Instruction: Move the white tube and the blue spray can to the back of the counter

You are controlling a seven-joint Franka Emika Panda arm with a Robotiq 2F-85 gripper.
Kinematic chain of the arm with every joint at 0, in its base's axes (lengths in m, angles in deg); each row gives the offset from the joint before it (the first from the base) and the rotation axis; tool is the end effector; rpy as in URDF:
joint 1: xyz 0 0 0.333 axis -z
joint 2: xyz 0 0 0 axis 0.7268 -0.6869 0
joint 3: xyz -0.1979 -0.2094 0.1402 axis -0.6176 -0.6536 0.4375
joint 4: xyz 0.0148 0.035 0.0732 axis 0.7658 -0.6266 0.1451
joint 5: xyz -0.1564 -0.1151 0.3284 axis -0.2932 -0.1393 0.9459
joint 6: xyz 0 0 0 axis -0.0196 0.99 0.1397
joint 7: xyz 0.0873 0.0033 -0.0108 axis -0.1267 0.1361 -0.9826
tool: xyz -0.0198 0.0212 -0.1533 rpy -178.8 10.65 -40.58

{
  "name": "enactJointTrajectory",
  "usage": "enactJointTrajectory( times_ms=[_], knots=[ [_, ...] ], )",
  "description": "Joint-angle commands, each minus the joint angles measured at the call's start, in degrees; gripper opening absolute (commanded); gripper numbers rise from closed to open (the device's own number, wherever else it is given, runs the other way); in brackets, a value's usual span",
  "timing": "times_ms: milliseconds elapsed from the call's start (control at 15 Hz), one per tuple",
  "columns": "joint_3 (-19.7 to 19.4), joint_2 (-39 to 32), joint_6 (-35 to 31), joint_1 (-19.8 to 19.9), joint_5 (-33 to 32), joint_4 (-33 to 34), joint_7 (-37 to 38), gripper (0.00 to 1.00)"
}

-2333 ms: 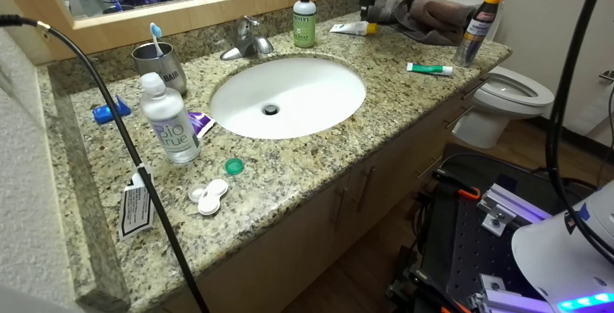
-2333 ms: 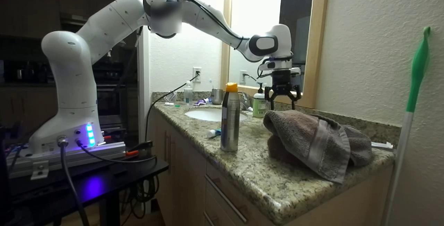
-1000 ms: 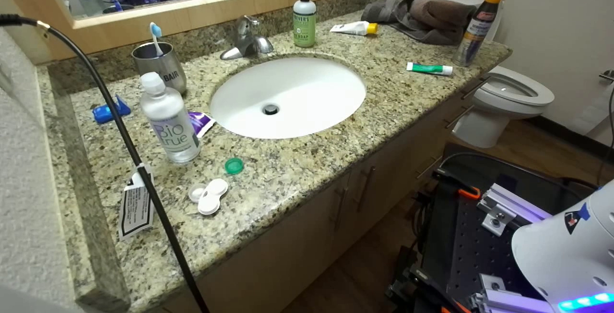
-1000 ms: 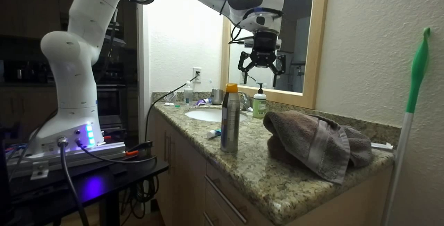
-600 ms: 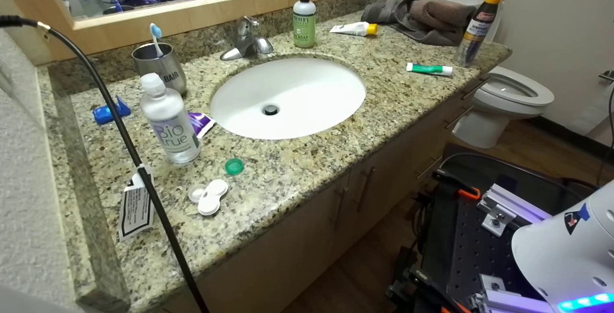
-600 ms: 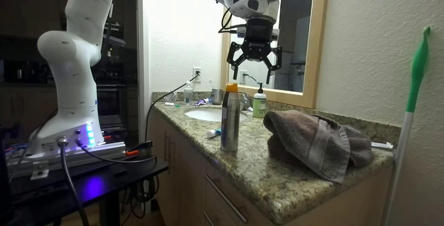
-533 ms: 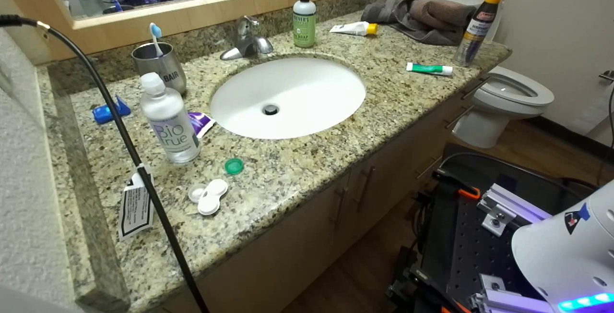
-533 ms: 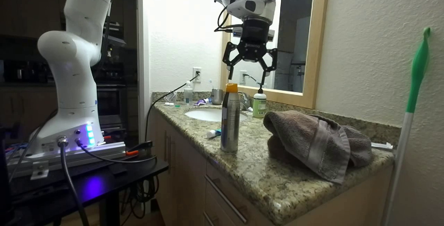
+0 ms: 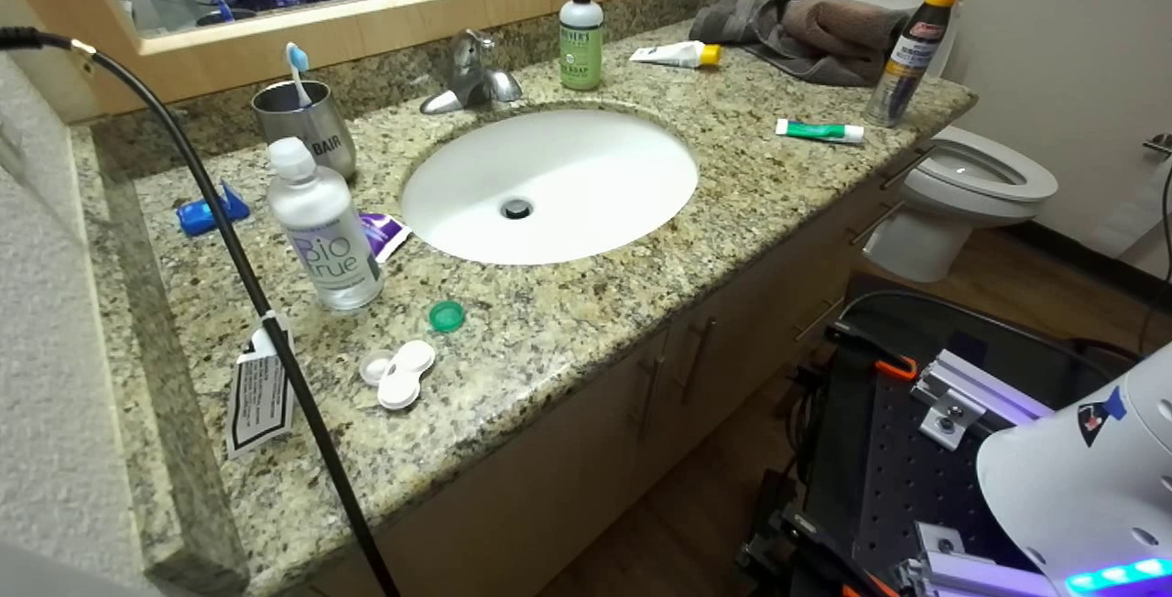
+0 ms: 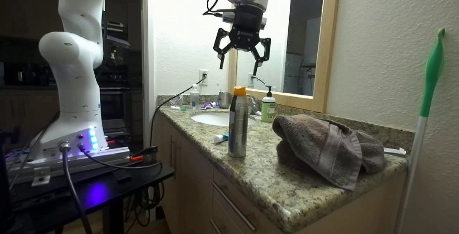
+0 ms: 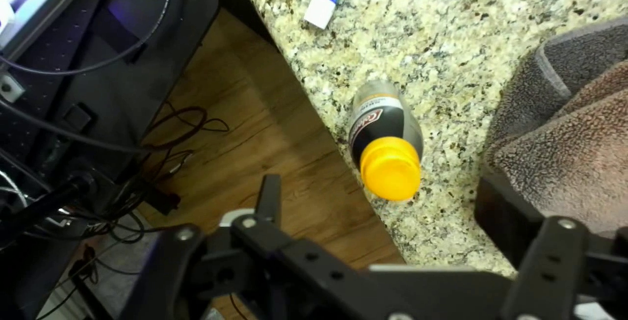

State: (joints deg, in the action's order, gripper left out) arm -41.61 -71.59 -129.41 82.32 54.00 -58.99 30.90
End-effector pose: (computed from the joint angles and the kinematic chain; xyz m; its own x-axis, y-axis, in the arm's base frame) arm 0.2216 -0.5167 0.4128 -0.7868 -0.6172 0.0021 -0.6120 0.7806 0.1268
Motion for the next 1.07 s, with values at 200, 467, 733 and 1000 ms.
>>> enactJointTrajectory(
  times_ms=[200,467,733,1000],
  knots=[
    [0.03,-2.69,-5.02,-1.22,-1.78,-1.61,4.56,1.00],
    [-0.30,-6.10,-7.93,-2.46,-4.05,-2.77,10.37,1.00],
    [-0.82,-8.96,-6.78,-3.13,-5.22,-2.24,14.50,1.00],
    [-0.57,-9.47,-5.19,-2.77,-4.56,-1.38,13.45,1.00]
  ],
)
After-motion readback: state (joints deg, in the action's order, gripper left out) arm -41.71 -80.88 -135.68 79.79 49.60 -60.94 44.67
